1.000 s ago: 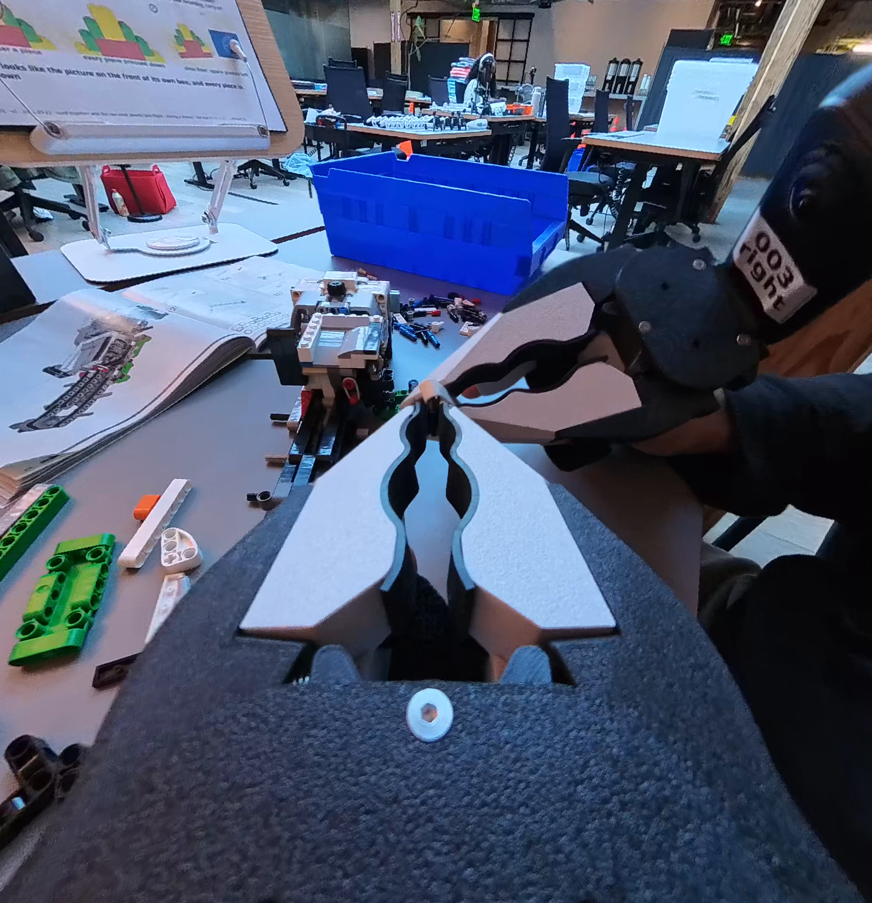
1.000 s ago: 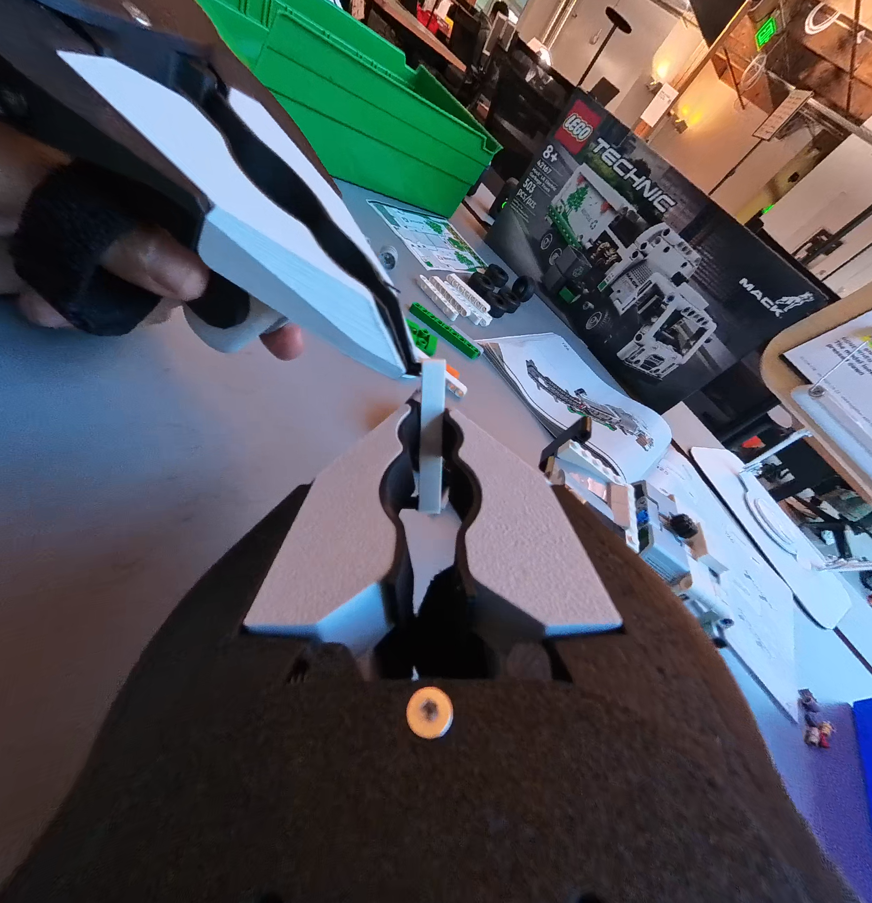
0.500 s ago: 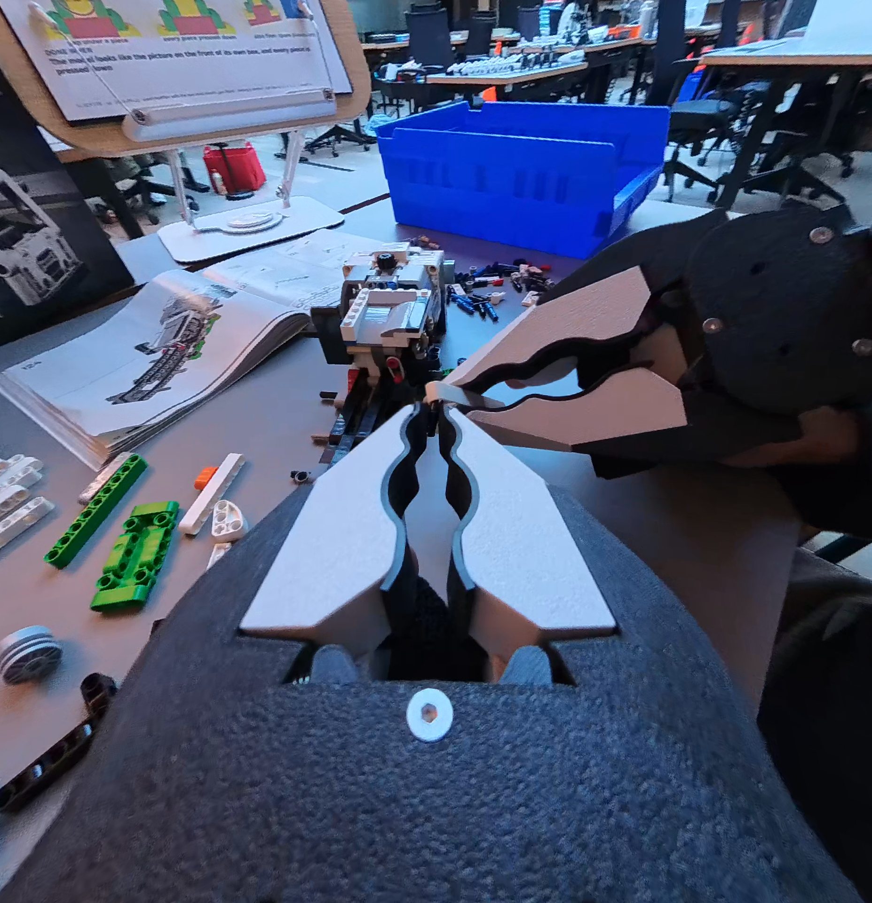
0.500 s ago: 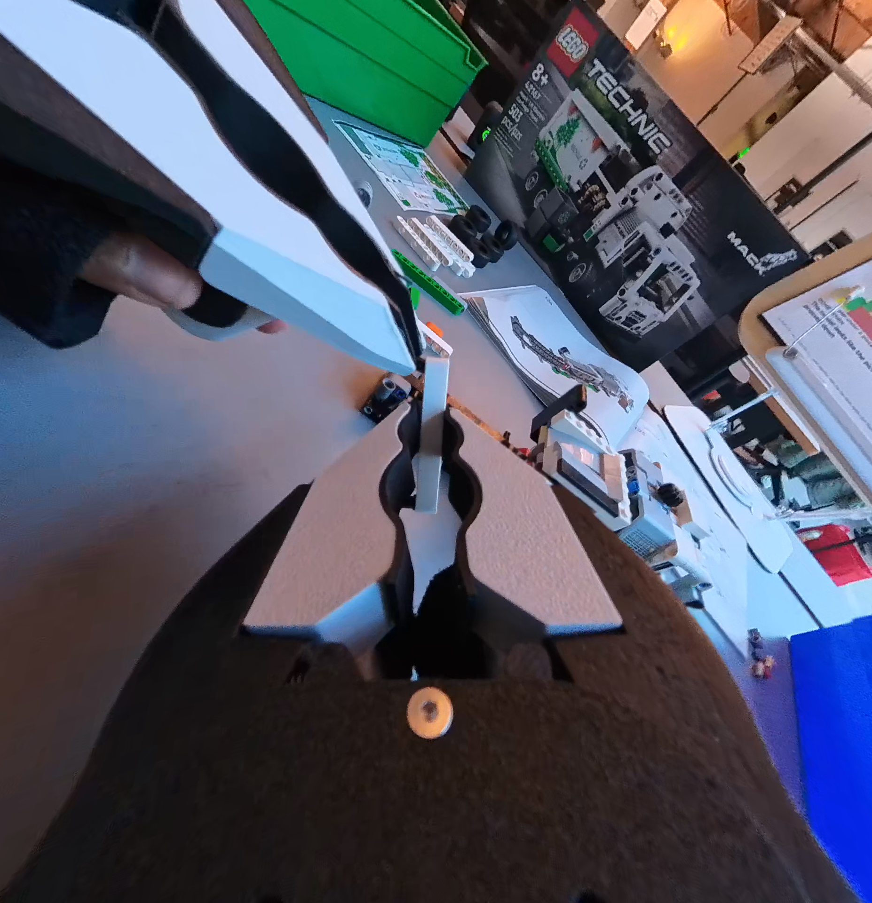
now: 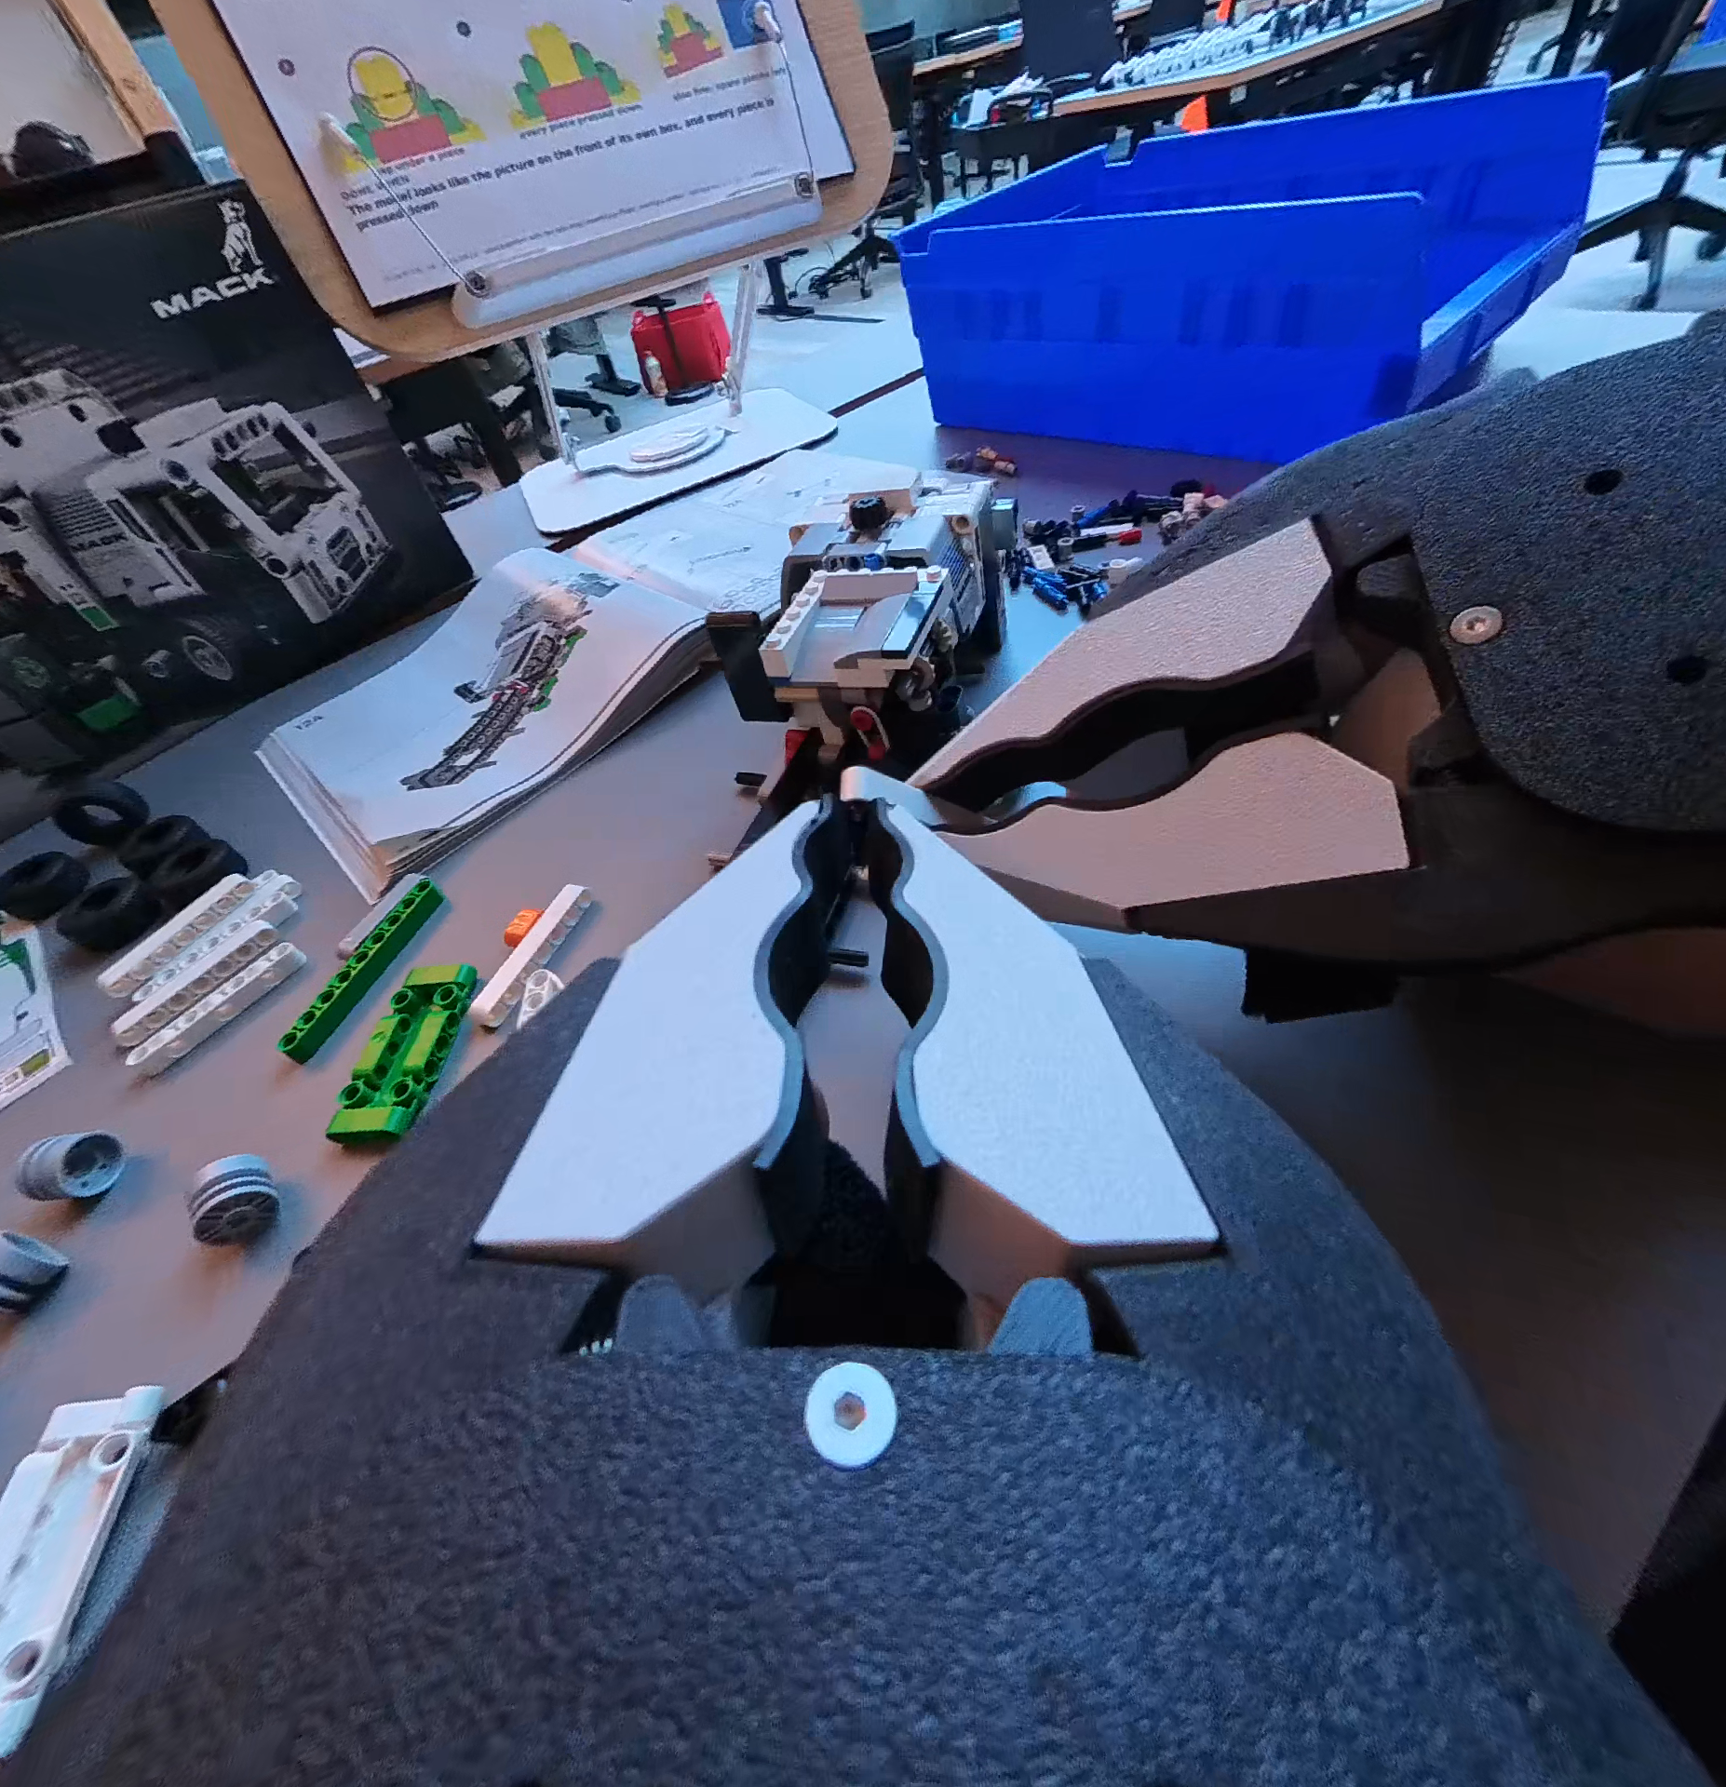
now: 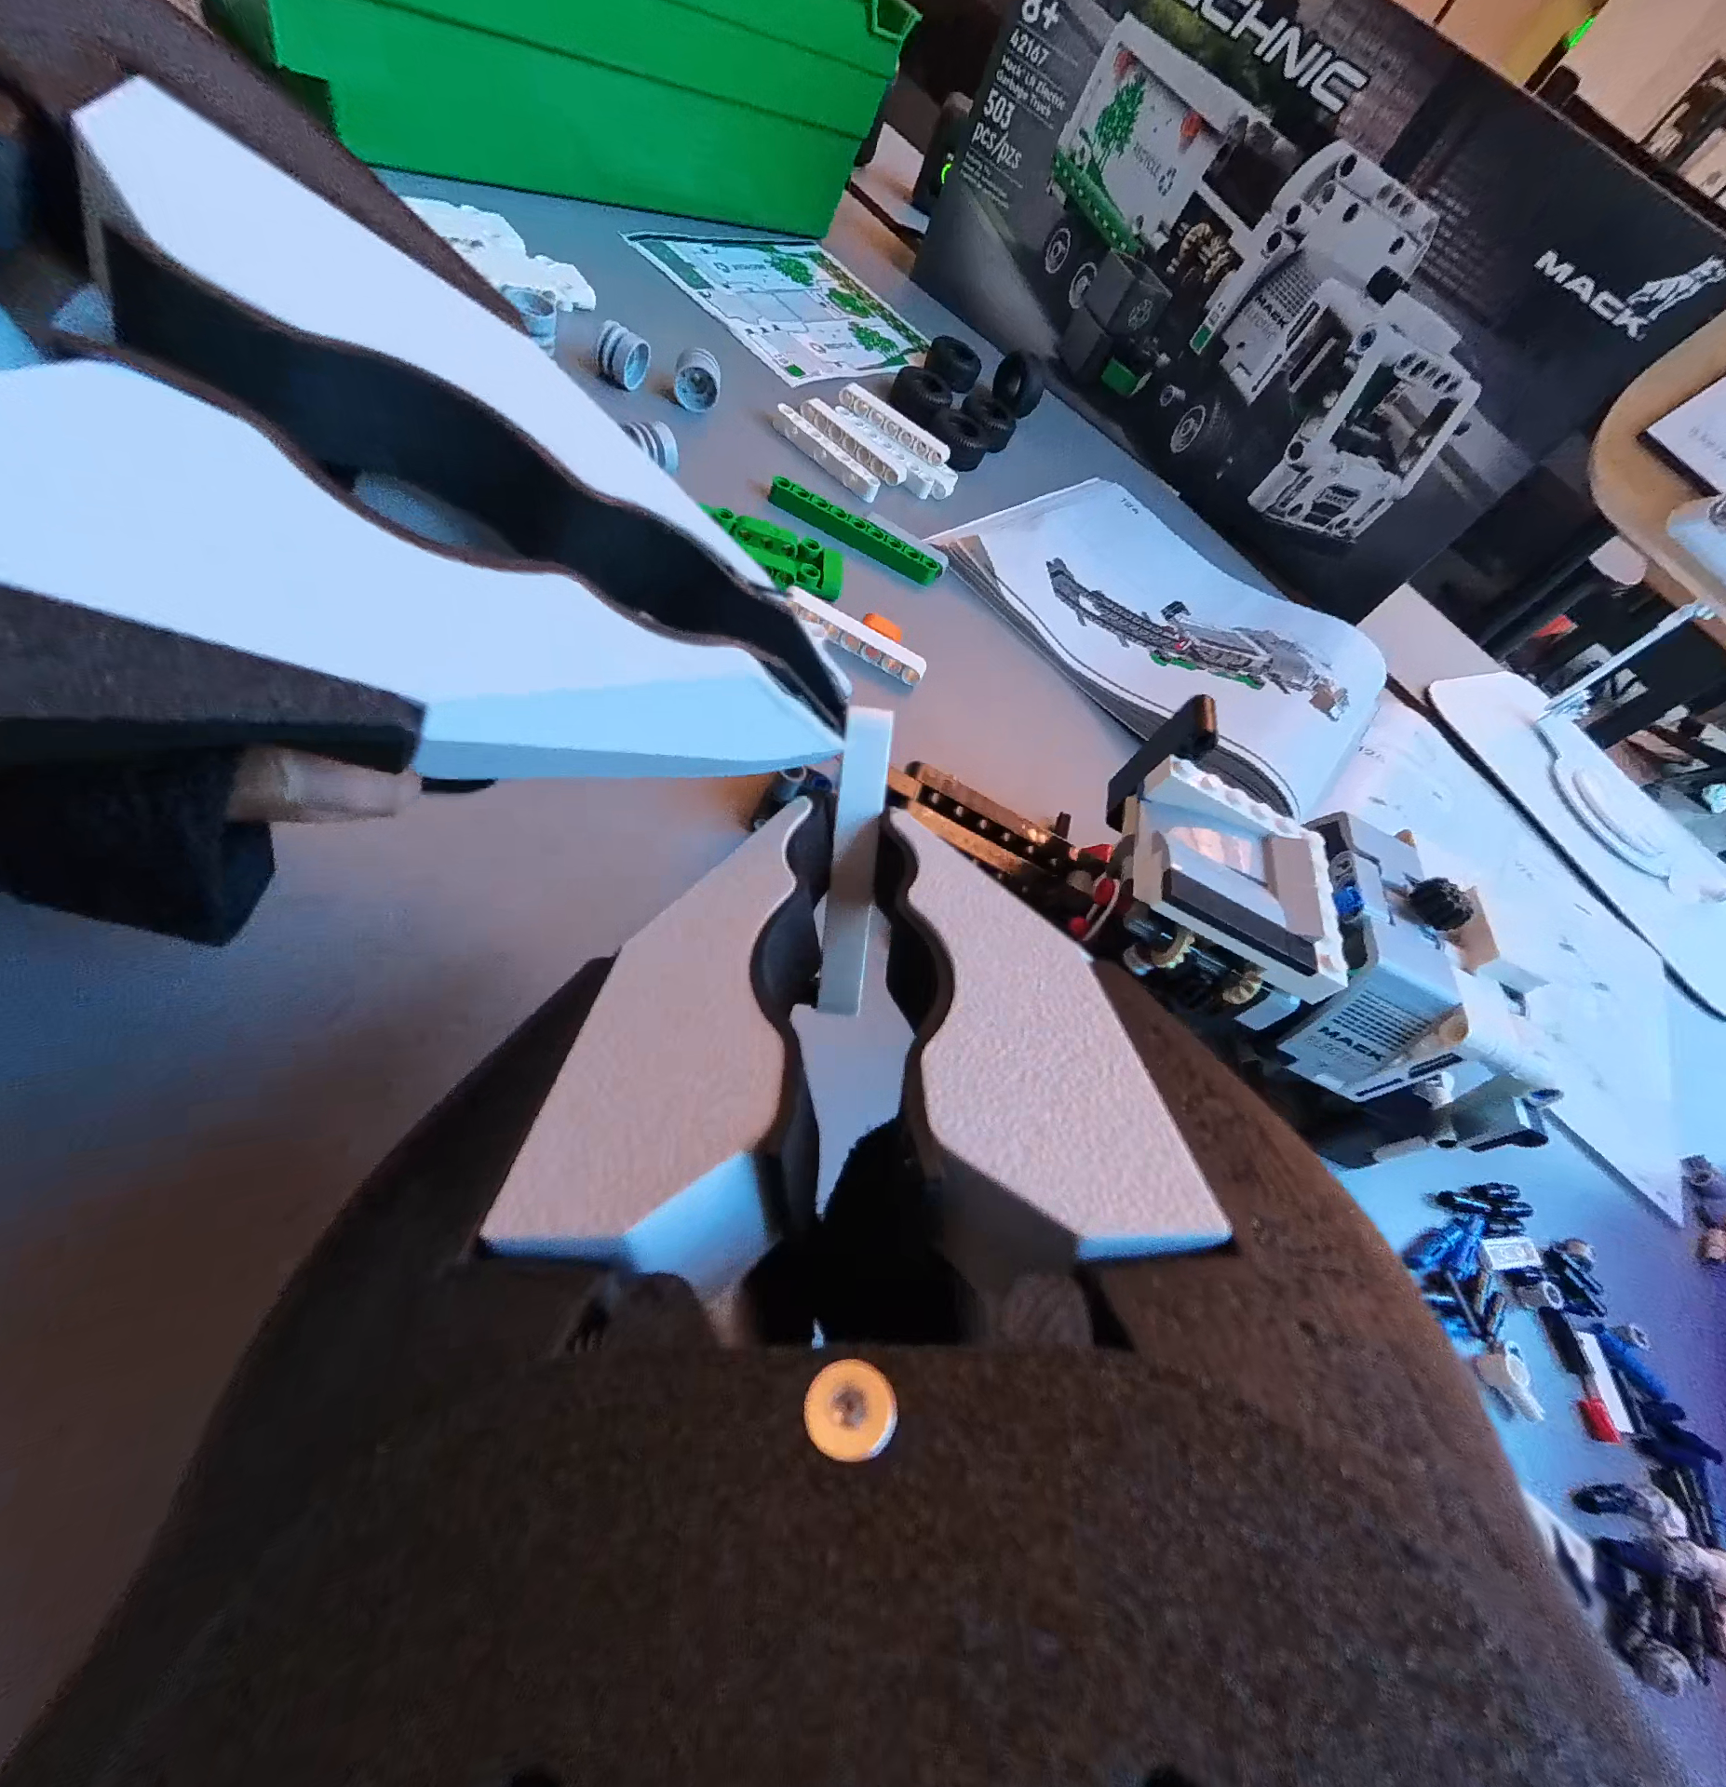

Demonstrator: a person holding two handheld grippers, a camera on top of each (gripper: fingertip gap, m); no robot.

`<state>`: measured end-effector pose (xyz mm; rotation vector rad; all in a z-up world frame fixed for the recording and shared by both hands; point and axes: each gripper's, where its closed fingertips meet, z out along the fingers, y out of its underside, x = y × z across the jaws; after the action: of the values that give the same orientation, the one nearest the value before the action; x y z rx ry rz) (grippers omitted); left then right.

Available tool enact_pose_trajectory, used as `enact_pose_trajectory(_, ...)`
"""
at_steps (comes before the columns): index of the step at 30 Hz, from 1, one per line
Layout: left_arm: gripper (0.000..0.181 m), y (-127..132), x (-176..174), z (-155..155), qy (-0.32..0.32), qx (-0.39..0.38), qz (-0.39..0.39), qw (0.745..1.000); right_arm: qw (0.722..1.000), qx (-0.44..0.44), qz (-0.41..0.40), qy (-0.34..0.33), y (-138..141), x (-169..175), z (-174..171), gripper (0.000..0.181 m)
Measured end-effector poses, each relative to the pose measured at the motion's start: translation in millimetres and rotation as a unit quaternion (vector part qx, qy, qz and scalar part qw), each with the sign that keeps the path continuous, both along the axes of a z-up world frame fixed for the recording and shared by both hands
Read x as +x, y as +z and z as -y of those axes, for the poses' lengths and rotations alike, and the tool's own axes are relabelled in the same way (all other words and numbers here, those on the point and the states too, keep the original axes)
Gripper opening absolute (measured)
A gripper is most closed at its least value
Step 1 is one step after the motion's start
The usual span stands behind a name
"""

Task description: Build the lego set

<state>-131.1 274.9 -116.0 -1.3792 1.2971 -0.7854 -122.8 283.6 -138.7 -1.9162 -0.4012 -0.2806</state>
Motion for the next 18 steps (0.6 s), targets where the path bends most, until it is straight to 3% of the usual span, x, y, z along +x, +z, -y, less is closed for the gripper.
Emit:
enact_pose_trajectory(1,0.002,-0.1,0.3,0.0,0.002,0.001,-0.001,1.0,1.0,0.0,0.002,-0.002,0.1,0.6,0.1,0.007)
enact_pose_trajectory(14,0.003,-1.4,3.6,1.6,0.005,0.033,-0.008,0.999,1.0,-0.006,-0.021,0.014,-1.9,3.8,1.5,0.007)
enact_pose_trajectory(18,0.016,1.6,2.6,4.7,-0.001,0.041,0.002,0.999,1.0,0.0,-0.01,0.01,-0.3,6.6,2.2,0.007)
